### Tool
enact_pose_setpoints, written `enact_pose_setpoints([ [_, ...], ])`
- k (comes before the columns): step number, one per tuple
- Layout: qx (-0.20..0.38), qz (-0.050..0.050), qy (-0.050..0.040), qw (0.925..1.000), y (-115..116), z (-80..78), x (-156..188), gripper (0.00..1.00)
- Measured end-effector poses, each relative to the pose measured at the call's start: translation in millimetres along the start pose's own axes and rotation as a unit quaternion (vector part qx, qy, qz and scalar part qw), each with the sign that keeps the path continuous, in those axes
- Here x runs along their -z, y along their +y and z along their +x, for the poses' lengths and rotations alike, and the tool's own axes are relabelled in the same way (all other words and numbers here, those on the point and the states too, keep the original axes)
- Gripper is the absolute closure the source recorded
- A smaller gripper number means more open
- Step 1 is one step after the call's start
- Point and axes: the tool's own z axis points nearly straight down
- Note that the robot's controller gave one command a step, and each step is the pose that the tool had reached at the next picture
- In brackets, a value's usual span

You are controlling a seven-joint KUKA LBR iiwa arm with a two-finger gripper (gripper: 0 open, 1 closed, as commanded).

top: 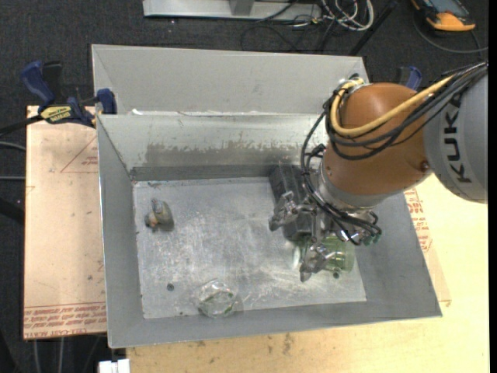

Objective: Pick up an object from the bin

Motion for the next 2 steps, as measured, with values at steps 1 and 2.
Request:
enact_pose_setpoints([
  [1, -0.041, 0.001, -0.0019, 0.9992, -8.0, 30.2, -7.1, 1.00],
  [2, -0.041, 0.001, -0.0019, 0.9992, -8.0, 30.2, -7.1, 1.00],
])
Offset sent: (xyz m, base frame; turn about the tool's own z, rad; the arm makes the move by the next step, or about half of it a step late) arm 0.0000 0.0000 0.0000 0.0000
